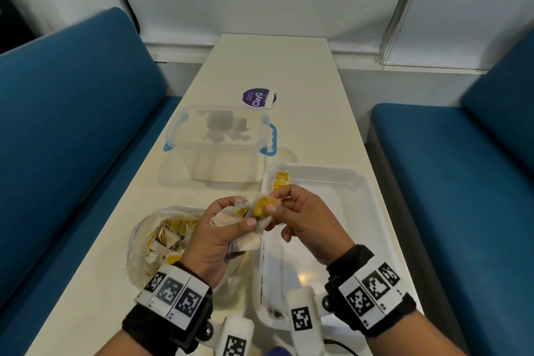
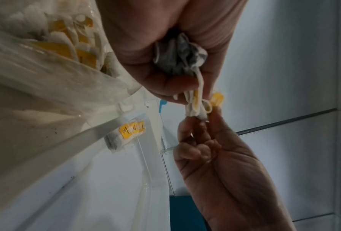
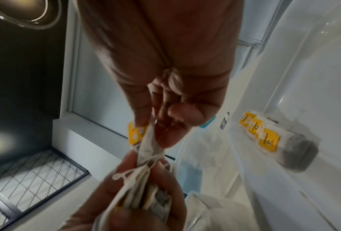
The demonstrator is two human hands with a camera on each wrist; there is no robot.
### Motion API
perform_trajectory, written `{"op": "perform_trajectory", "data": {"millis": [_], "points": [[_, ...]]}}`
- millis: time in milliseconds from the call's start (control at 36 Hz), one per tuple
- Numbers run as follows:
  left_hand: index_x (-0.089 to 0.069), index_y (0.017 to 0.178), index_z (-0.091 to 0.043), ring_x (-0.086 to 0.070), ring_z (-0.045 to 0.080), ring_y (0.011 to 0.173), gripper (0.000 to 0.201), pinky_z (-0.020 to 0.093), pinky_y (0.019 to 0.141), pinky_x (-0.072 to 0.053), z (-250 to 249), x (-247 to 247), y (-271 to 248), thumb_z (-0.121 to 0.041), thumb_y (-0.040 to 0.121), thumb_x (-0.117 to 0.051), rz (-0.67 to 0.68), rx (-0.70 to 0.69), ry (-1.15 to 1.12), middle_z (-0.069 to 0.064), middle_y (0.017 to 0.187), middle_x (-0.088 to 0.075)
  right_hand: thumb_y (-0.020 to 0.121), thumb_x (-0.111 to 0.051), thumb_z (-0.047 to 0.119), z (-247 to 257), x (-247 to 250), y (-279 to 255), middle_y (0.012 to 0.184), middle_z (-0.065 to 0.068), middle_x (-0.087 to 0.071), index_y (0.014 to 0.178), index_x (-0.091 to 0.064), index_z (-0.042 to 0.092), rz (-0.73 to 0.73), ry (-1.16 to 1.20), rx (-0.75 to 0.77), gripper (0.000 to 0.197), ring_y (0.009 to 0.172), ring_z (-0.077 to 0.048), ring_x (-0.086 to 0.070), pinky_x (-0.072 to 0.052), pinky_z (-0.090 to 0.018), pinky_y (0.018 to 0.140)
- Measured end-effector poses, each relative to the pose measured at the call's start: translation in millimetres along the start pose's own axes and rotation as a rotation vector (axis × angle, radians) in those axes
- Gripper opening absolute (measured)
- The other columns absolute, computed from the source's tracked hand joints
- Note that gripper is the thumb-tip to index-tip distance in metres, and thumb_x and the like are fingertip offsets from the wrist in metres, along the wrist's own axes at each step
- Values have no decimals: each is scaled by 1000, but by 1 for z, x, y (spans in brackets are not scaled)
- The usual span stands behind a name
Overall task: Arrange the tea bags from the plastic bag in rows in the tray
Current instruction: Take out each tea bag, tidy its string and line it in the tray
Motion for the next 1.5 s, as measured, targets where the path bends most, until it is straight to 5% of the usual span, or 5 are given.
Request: {"op": "perform_trajectory", "data": {"millis": [139, 333, 1055, 1278, 1500], "points": [[-62, 86, -22, -64, 22, 69, 37, 28, 57, -49, -1, 8, 2, -6, 54, -71, -42, 19, 11, 5, 82, -68, 82, -66, 2, 12, 16, 4, 68, 6, -70, 72, -69, 16, -138, -64, 126, 17, 61, -6, -57, -37, -16, 45], [-61, 88, -21, -64, 15, 59, 35, 19, 38, -47, -5, 16, 4, -7, 57, -68, -91, 25, -8, -1, 72, -69, 81, -60, -9, 31, 32, 6, 73, 4, -72, 81, -69, 5, -99, 18, 211, 17, 64, 2, -63, -42, -9, 53], [-61, 91, -21, -61, 17, 66, 34, 16, 36, -41, -2, 19, 4, -9, 60, -68, -113, 80, 9, -1, 73, -66, 91, -47, 1, -51, 40, 64, 76, -11, -63, 81, -46, 14, 2, -745, -531, 16, 74, -28, -67, -39, -25, 45], [-63, 89, -22, -63, 15, 61, 31, 16, 39, -42, 3, 20, 3, -13, 61, -69, -84, 96, 4, -2, 72, -68, 92, -49, 8, -65, 39, 78, 65, -2, -56, 64, -43, 17, -14, -929, -530, 30, 51, -10, -55, -39, -14, 33], [-62, 95, -17, -63, 17, 57, 29, 16, 37, -39, 3, 21, 1, -15, 67, -65, -58, 123, -37, 4, 71, -67, 86, -63, 16, -65, 46, 80, 65, -7, -61, 75, -51, 10, -91, -841, -506, 17, 67, -25, -63, -44, -26, 47]]}}
Point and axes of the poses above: each hand's wrist, its own y-axis towards the middle knuckle, its own x-axis out of the back of the hand, z = x × y, the point moved 7 cm from there along y, towards the middle knuckle
